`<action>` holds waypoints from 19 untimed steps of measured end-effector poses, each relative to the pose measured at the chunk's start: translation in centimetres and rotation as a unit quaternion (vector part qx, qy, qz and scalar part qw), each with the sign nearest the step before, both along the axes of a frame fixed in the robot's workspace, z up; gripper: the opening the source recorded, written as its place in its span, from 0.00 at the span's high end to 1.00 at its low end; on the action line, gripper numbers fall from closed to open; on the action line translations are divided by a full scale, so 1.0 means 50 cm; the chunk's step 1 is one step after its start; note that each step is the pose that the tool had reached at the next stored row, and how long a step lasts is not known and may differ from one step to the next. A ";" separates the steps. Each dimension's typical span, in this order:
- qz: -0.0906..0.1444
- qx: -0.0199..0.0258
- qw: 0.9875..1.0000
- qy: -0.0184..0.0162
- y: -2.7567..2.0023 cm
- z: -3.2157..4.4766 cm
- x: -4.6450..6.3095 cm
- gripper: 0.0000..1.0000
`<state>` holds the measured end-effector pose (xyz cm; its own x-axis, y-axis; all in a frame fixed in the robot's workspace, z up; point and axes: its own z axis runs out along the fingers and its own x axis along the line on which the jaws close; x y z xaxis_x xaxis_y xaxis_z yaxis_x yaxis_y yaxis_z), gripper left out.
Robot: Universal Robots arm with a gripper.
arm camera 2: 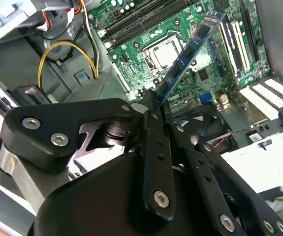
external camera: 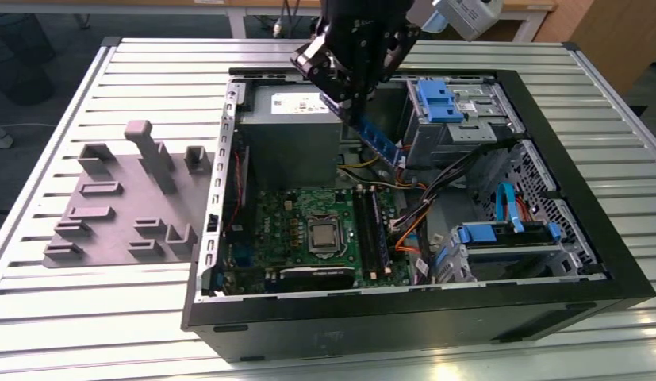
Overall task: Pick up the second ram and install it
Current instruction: 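Insert the second ram into the second slot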
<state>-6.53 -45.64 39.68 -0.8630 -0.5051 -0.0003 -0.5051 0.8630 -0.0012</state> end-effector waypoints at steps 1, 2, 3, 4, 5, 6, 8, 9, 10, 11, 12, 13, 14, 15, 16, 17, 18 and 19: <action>-0.007 0.000 1.000 0.000 0.0000 0.000 0.000 0.86; -0.015 0.000 1.000 0.000 0.0000 0.000 0.000 0.86; -0.022 0.000 1.000 0.000 0.0000 0.000 0.000 0.86; -0.029 0.000 1.000 0.000 0.0000 -0.001 0.000 0.86; -0.036 0.000 0.999 0.000 0.0000 -0.001 0.000 0.86; -0.043 0.000 0.999 0.000 0.0000 -0.001 0.000 0.86; -0.058 0.000 0.998 0.000 0.0000 -0.002 0.000 0.86; -0.065 0.000 0.998 0.000 0.0000 -0.002 0.000 0.86; -0.072 0.000 0.997 0.000 0.0000 -0.002 0.000 0.86; -0.080 0.000 0.997 0.000 0.0000 -0.002 0.000 0.86; -0.087 0.000 0.996 0.000 0.0000 -0.002 0.000 0.86; -0.094 0.000 0.996 0.000 0.0000 -0.003 0.000 0.86; -0.103 0.000 0.995 0.000 0.0000 -0.003 0.000 0.86; -0.111 0.000 0.994 0.000 0.0000 -0.003 0.000 0.86; -0.120 0.000 0.993 0.000 0.0000 -0.004 0.000 0.86; -0.129 -0.001 0.992 0.000 0.0000 -0.004 0.000 0.86; -0.136 -0.001 0.991 0.000 0.0000 -0.004 0.000 0.86; -0.144 -0.001 0.990 0.000 0.0000 -0.005 0.000 0.86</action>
